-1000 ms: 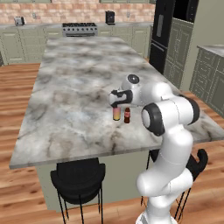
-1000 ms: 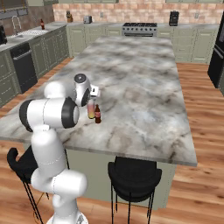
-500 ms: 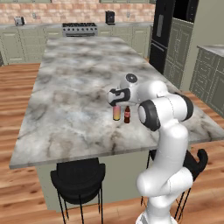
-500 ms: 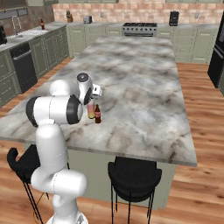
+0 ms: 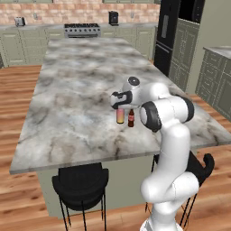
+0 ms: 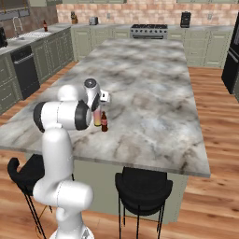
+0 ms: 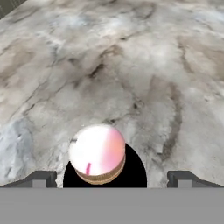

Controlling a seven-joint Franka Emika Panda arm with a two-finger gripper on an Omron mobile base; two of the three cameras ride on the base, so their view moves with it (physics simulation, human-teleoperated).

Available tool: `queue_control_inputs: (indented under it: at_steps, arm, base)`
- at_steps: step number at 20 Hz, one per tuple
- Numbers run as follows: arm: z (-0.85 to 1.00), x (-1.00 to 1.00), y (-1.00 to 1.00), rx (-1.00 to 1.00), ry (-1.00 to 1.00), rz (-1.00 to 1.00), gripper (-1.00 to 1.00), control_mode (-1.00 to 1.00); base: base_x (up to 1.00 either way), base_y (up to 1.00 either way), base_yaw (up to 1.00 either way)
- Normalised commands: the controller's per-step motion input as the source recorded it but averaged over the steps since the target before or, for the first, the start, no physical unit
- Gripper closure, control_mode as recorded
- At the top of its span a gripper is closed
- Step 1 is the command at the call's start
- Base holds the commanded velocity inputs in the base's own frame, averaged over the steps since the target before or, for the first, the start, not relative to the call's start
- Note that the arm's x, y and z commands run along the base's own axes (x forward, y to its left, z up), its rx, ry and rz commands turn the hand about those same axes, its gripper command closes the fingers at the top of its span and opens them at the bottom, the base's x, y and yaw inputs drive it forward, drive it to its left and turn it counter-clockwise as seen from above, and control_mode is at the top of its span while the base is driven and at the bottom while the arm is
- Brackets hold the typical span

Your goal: Place the large bottle from the dining counter next to the other large bottle outside the sink, and place the small bottle from the dining counter next to the other small bottle inside the sink.

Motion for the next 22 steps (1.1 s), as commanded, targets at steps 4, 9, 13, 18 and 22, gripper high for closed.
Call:
queue_control_inputs:
  at_steps: [4,9,13,18,22]
  arm:
    - [-0.17,0.27,0.01,0.0,0.0,0.0,1.0,-1.0]
    - [-0.02,-0.01,0.03,0.0,-0.01,0.0,1.0,-1.0]
    - [0.0,-0.14,0.03,0.0,-0.04,0.0,1.0,-1.0]
    - [0.0,-0.23,0.01,0.0,-0.05,0.01,1.0,-1.0]
    - [0.12,-0.23,0.0,0.0,-0.06,0.01,1.0,-1.0]
  base:
    - [0.0,0.0,0.0]
    - [0.0,0.0,0.0]
    - [0.0,0.0,0.0]
    - [0.0,0.0,0.0]
    - [0.0,0.0,0.0]
